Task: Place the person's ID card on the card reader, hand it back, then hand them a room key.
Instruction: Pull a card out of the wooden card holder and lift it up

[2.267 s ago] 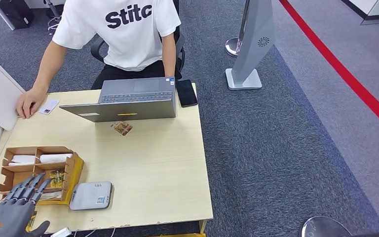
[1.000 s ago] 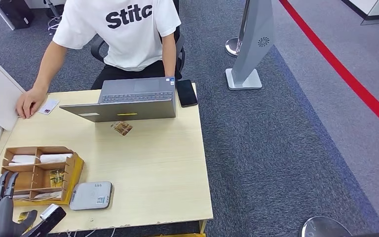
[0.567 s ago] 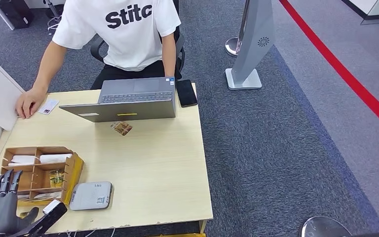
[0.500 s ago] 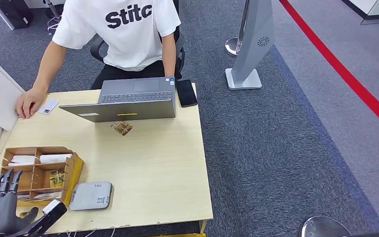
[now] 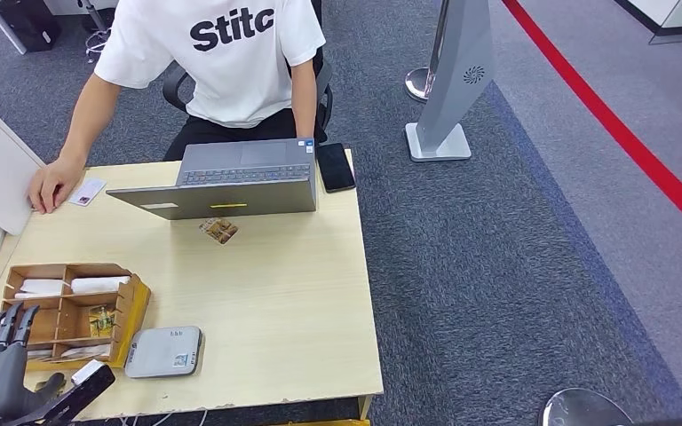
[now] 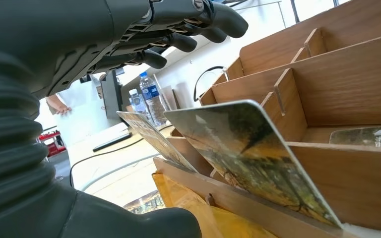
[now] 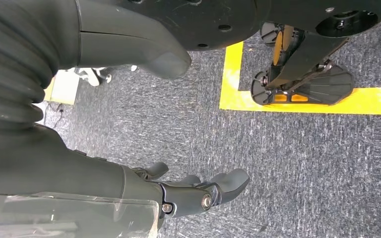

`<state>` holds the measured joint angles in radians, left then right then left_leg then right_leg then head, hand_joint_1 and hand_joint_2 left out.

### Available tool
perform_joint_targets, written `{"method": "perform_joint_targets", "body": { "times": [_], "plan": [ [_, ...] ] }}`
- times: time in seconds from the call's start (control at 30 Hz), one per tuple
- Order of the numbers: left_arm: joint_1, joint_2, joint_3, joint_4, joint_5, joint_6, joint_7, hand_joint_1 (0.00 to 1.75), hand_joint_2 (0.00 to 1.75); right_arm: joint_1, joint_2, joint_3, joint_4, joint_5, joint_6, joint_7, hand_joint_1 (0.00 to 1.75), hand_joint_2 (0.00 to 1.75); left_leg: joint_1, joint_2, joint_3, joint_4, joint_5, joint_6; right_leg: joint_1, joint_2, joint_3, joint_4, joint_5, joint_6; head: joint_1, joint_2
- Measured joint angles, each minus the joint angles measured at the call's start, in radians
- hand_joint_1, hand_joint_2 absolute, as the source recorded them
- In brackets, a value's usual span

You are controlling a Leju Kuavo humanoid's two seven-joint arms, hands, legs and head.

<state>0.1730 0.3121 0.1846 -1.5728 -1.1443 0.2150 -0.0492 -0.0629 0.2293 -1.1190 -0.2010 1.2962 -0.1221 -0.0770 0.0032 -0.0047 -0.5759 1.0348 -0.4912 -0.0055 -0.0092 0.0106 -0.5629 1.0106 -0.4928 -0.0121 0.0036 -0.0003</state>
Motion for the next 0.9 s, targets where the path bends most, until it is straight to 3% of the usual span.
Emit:
{"method": "perform_joint_targets", "body": {
  "times": [0.9],
  "plan": [
    [0.054,0.014,-0.017,-0.057,0.025,-0.011,-0.048,0.00,1.75,0.000,0.000,0.000,0.000,-0.018,0.000,-0.004,0.00,1.75,0.000,0.000,0.000,0.000,0.000,0.000,0.000,0.000,0.000,0.000,0.000,0.000,0.000,0.000]
  ]
}}
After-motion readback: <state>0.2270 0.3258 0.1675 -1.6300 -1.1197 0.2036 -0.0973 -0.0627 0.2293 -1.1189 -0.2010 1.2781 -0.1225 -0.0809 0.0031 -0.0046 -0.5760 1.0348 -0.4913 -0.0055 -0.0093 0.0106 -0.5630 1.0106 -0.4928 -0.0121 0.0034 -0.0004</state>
